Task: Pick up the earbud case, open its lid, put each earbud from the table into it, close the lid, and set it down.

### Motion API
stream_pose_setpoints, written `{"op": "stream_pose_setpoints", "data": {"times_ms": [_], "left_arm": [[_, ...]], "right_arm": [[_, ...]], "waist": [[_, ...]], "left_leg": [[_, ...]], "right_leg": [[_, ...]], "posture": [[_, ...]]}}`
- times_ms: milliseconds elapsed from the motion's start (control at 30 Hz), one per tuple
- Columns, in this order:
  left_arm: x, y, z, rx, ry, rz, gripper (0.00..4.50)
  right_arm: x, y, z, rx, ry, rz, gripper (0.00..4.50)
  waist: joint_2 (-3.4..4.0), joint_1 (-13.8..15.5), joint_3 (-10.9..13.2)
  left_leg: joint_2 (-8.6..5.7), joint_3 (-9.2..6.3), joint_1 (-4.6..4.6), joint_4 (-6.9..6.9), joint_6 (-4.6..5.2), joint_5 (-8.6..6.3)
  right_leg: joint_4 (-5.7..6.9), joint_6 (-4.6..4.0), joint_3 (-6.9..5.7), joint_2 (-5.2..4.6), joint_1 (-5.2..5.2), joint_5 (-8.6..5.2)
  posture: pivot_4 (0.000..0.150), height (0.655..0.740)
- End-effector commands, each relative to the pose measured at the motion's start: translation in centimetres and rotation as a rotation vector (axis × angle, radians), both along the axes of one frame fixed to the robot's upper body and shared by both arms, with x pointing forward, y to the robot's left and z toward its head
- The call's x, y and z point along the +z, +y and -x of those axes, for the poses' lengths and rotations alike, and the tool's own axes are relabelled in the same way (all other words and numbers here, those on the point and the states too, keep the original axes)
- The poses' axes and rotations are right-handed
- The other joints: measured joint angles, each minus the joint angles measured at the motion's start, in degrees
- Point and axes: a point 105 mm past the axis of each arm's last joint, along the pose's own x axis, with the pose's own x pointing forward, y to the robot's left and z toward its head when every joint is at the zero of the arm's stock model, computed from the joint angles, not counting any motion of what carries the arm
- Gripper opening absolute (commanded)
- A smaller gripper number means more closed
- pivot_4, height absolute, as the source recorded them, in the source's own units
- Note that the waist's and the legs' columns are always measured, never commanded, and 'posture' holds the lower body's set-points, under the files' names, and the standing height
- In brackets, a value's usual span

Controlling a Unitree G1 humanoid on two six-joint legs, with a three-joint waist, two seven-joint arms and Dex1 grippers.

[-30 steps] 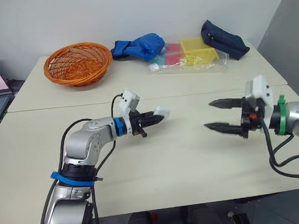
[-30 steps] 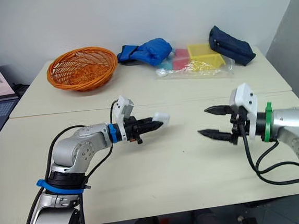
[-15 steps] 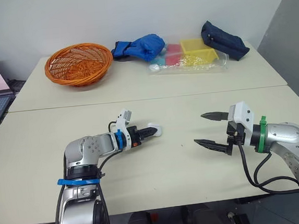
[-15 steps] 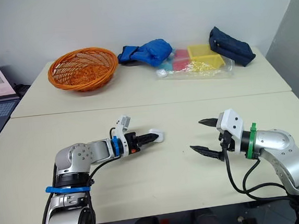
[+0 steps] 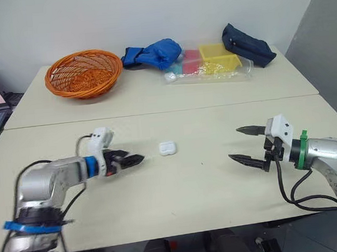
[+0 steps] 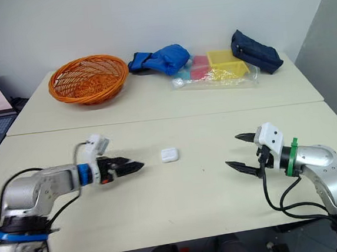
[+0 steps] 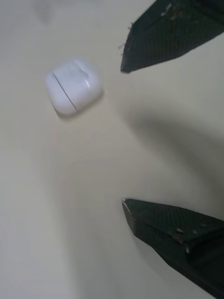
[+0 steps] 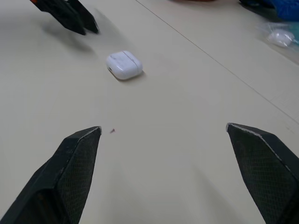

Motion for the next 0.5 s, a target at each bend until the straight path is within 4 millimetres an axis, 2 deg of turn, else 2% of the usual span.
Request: {"op": "stream_pose_setpoints", "data": {"times_ms": [33,167,267,400,500], "left_arm": [[3.8,0.5,-0.5,-0.143,-0.306,-0.147,4.48],[4.5,1.2,-0.1,-0.110,-0.404,-0.164,4.48],[4.5,2.7,-0.4,-0.037,-0.433,-0.227,4.48],[5.7,2.1,-0.7,-0.024,-0.466,-0.112,4.48],[5.5,1.6,-0.7,-0.051,-0.459,-0.140,4.48]], "right_arm": [[1.9,-1.1,-0.4,-0.022,-0.054,-0.031,4.50],[2.3,-1.8,-0.5,-0.042,-0.068,-0.004,4.50],[2.8,-1.9,-0.5,-0.042,-0.074,-0.007,4.50],[2.9,-1.6,-0.9,-0.043,-0.073,-0.019,4.50],[2.8,-1.4,-0.9,-0.041,-0.066,-0.025,4.50]], "waist": [[0.00,0.7,0.0],[0.01,1.6,0.0],[-0.01,1.9,0.0],[-0.01,2.1,0.0],[-0.01,2.1,0.0]], "left_leg": [[0.00,0.02,-0.05,0.02,0.00,0.00],[0.02,0.11,-0.09,0.02,0.00,0.00],[-0.05,0.20,-0.18,0.03,0.00,0.00],[-0.08,0.20,-0.20,0.05,0.01,0.00],[-0.09,0.19,-0.17,0.08,0.01,0.00]], "right_leg": [[-0.01,-0.03,-0.02,-0.09,-0.02,-0.01],[-0.05,0.03,-0.08,-0.64,0.00,-0.05],[-0.12,0.19,-0.10,-0.65,-0.01,-0.07],[-0.13,0.43,-0.14,-0.64,0.00,0.05],[-0.10,0.56,-0.16,-0.56,0.02,0.13]], "posture": [[0.150,0.7400],[0.150,0.7400],[0.150,0.7400],[0.150,0.7400],[0.150,0.7400]]}}
